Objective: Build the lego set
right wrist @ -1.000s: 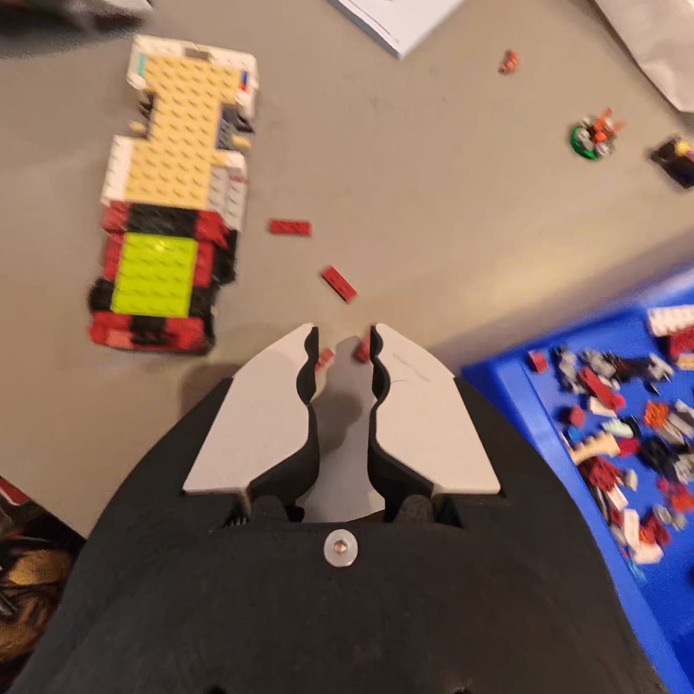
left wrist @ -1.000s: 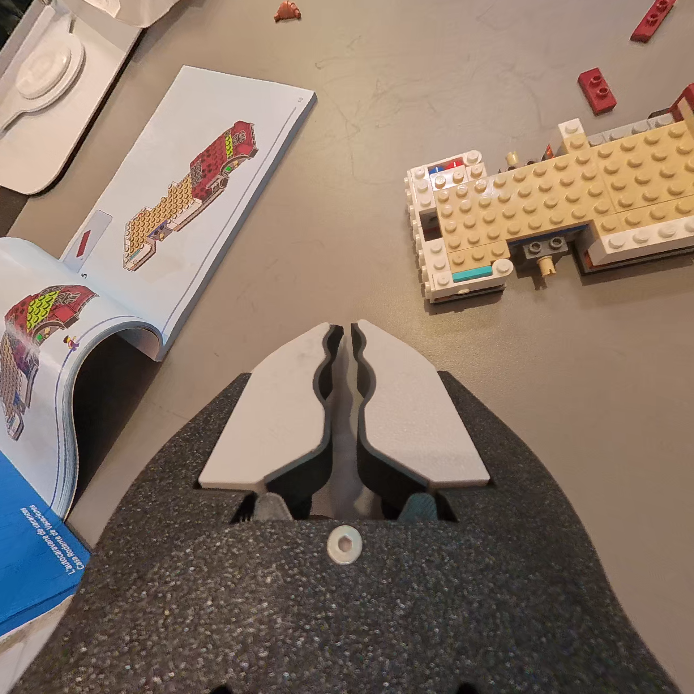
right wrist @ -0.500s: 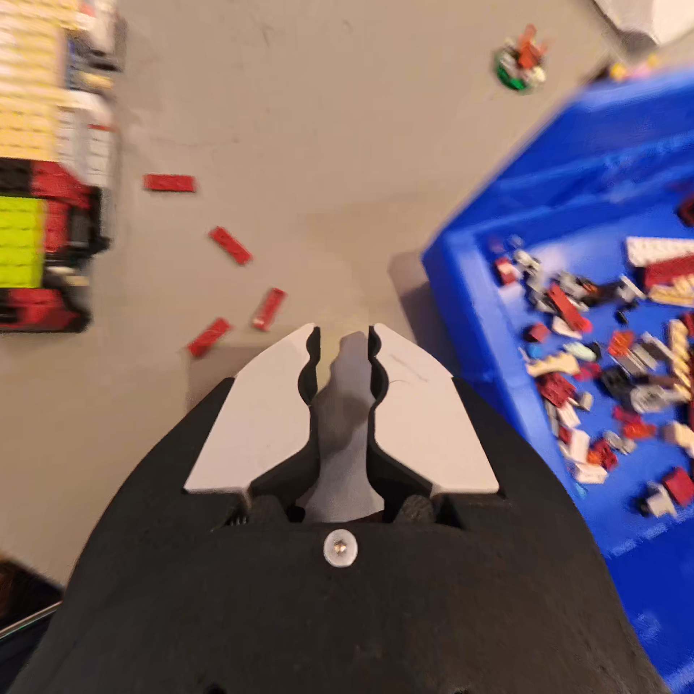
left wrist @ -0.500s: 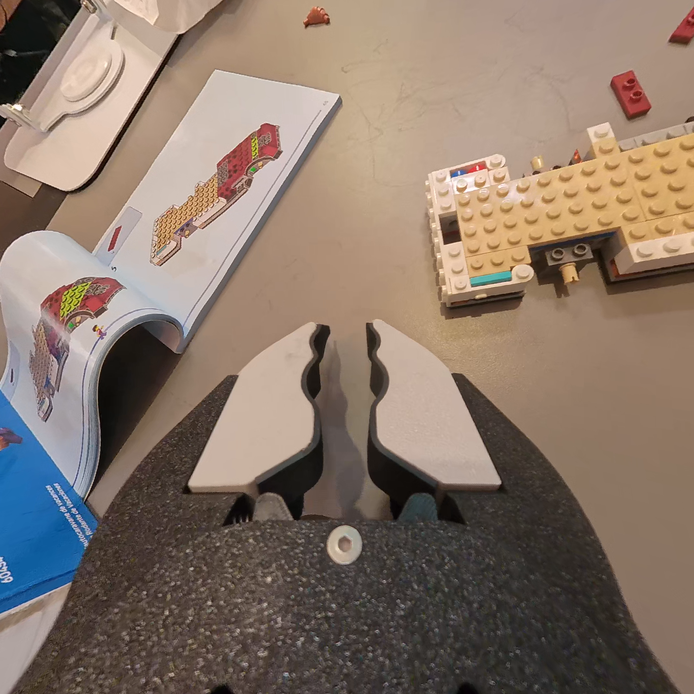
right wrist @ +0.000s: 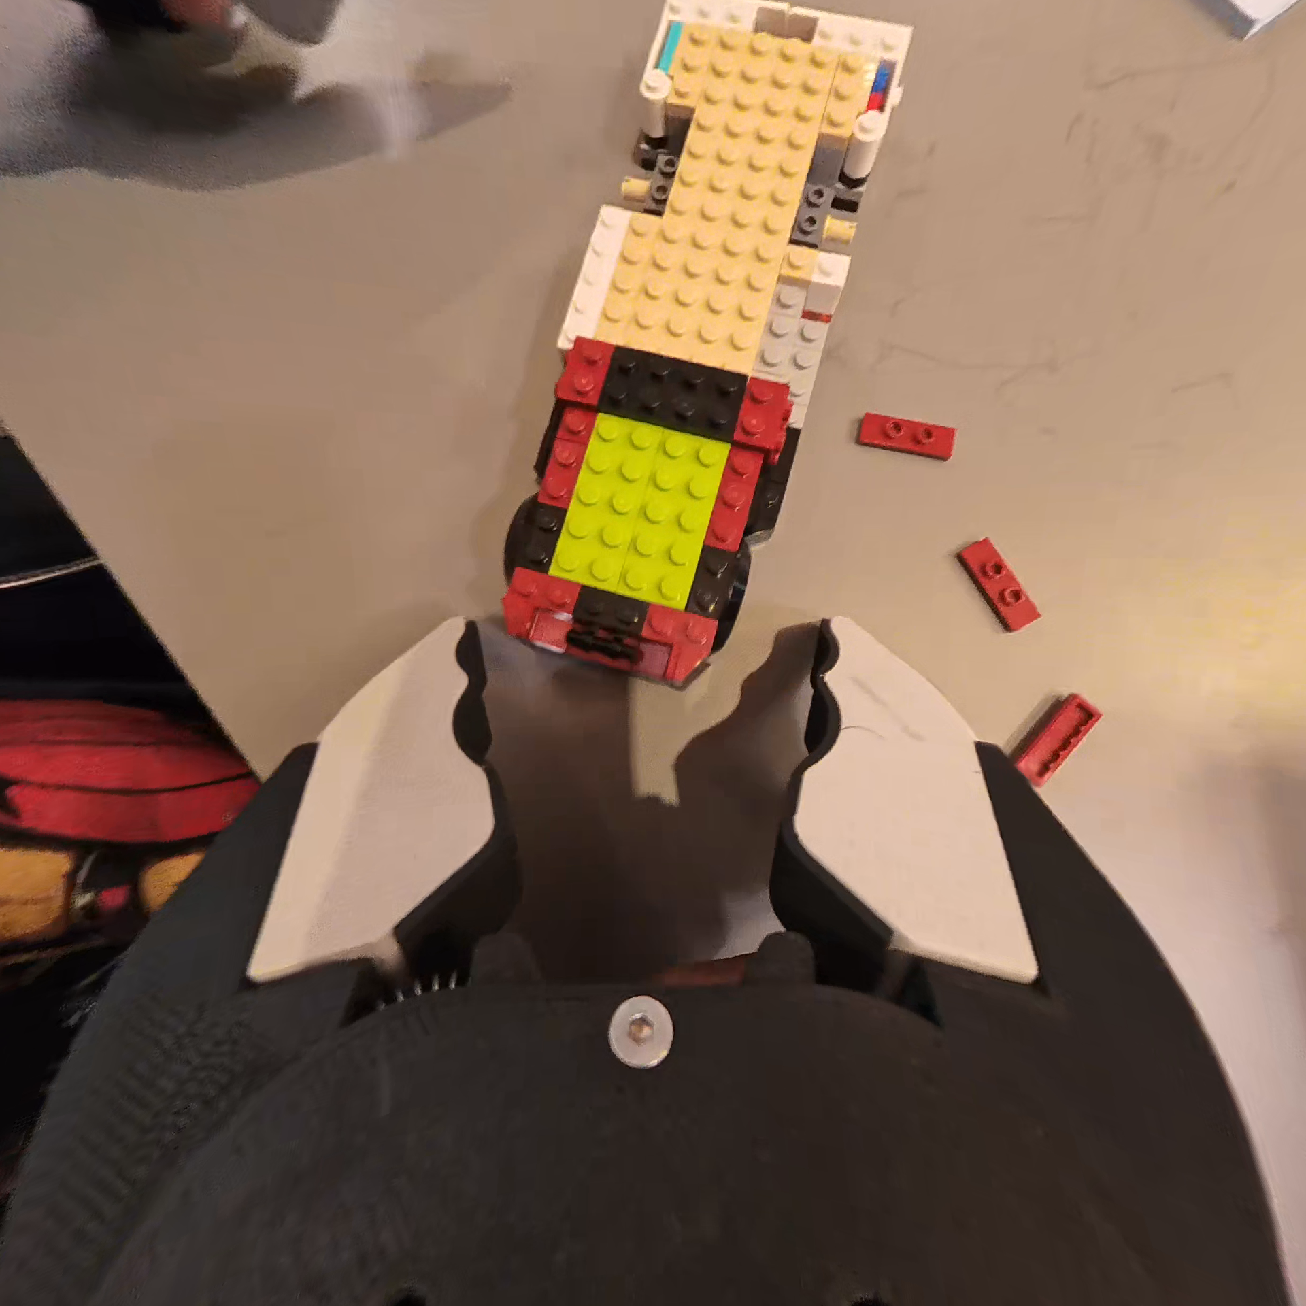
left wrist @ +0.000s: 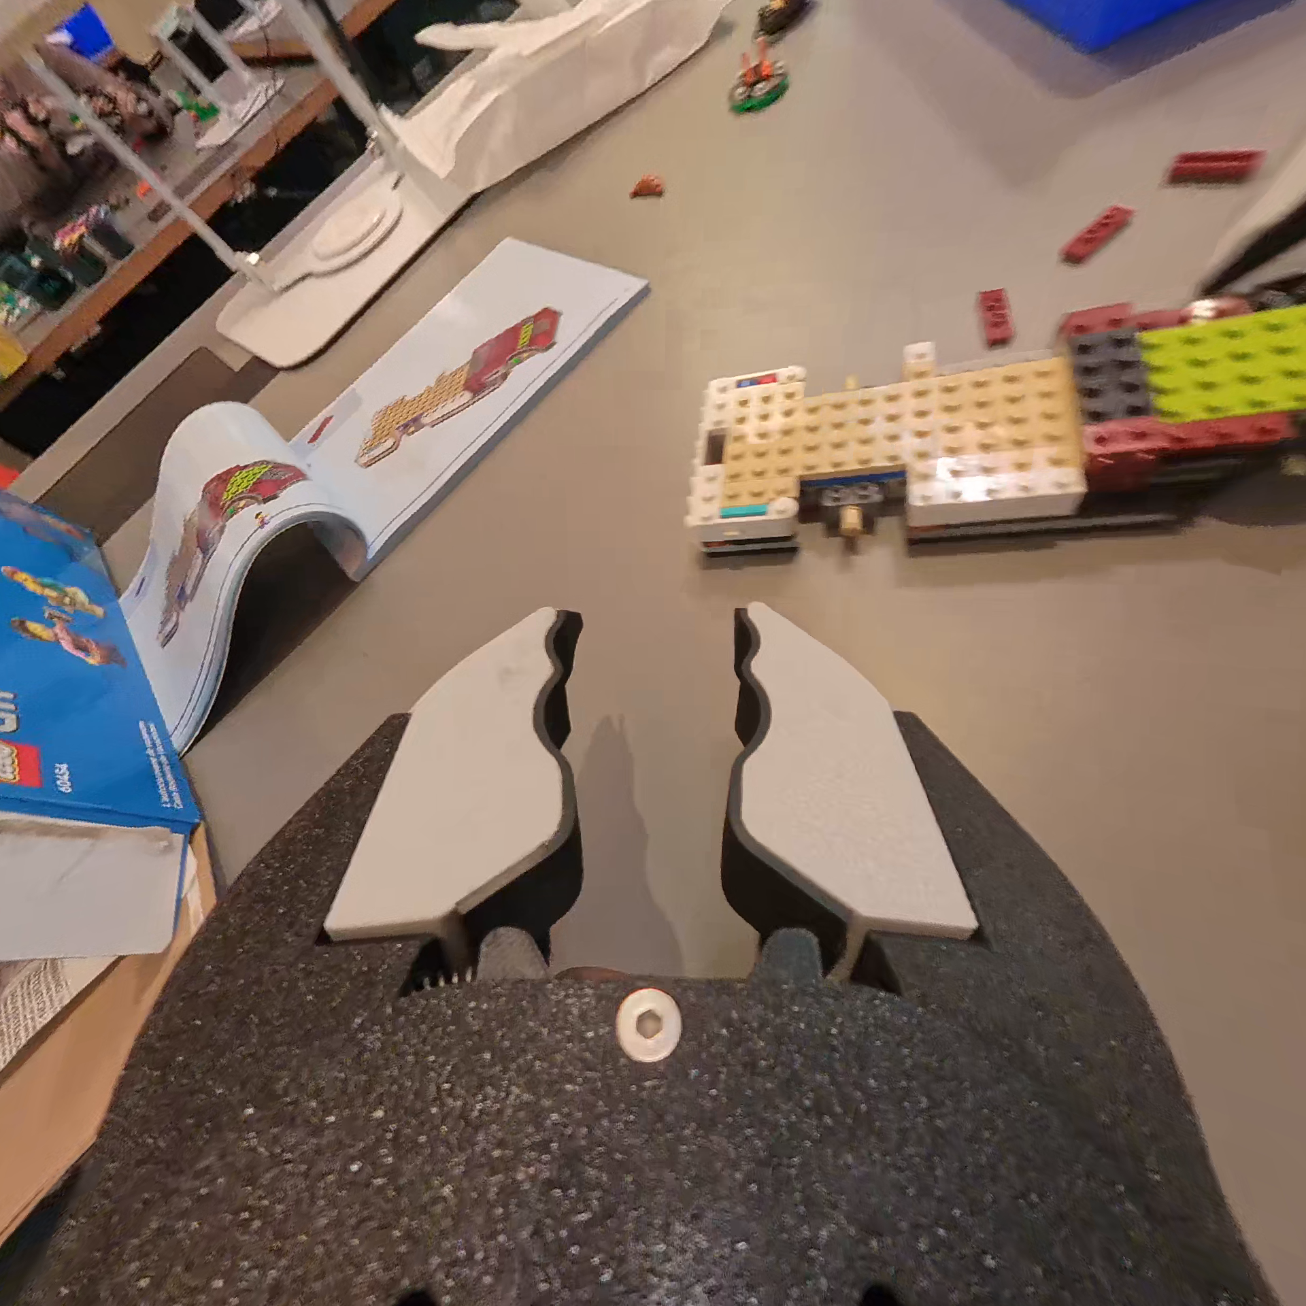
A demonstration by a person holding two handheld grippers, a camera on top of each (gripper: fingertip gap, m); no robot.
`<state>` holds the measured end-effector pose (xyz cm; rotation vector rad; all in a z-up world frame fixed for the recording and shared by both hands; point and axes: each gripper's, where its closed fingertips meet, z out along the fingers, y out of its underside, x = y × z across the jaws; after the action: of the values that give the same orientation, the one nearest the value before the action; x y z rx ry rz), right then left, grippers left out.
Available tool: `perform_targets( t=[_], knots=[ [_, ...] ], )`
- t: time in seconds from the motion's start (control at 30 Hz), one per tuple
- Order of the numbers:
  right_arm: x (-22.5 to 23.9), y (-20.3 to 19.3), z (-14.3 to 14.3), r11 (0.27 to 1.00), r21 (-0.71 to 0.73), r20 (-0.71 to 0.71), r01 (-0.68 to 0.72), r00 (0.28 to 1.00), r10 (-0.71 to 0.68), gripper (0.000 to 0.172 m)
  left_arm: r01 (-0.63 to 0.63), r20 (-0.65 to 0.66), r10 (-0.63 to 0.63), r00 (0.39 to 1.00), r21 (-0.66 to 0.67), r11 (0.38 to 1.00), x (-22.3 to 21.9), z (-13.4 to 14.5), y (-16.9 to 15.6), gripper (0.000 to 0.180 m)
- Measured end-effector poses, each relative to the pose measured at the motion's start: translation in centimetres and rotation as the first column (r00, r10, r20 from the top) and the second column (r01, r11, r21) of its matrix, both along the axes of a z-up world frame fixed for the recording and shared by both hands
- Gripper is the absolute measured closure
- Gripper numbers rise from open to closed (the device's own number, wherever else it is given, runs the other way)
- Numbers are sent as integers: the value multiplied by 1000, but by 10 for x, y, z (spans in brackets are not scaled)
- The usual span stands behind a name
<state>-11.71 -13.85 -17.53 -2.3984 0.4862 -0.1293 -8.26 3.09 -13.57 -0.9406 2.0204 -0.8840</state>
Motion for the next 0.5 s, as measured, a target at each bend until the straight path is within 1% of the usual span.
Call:
perform_targets(
  t=[0.1,0.17,0.2,0.23,0.3,0.37,0.5],
  knots=[
    [8,9,0,1000,0,25,21,999,-21,92,115,-6,-115,993,59,992,-19,-5,-18,133],
    [11,16,1,1000,12,26,27,999,-28,107,178,-15,-178,984,128,976,-25,-12,-28,131],
    [13,19,1,999,17,24,33,999,-33,107,201,-29,-199,980,162,966,-27,-17,-31,129],
    [14,21,1,999,21,22,37,999,-37,107,214,-17,-215,977,182,960,-27,-17,-34,131],
    [17,26,2,998,33,2,51,999,-51,107,243,18,-252,968,202,949,-25,-14,-43,126],
    [18,30,4,996,61,-44,69,997,-66,108,269,55,-288,956,228,936,-22,-12,-52,124],
    [20,38,10,986,128,-150,102,985,-82,108,323,139,-375,916,297,899,-13,-7,-74,124]
  ],
)
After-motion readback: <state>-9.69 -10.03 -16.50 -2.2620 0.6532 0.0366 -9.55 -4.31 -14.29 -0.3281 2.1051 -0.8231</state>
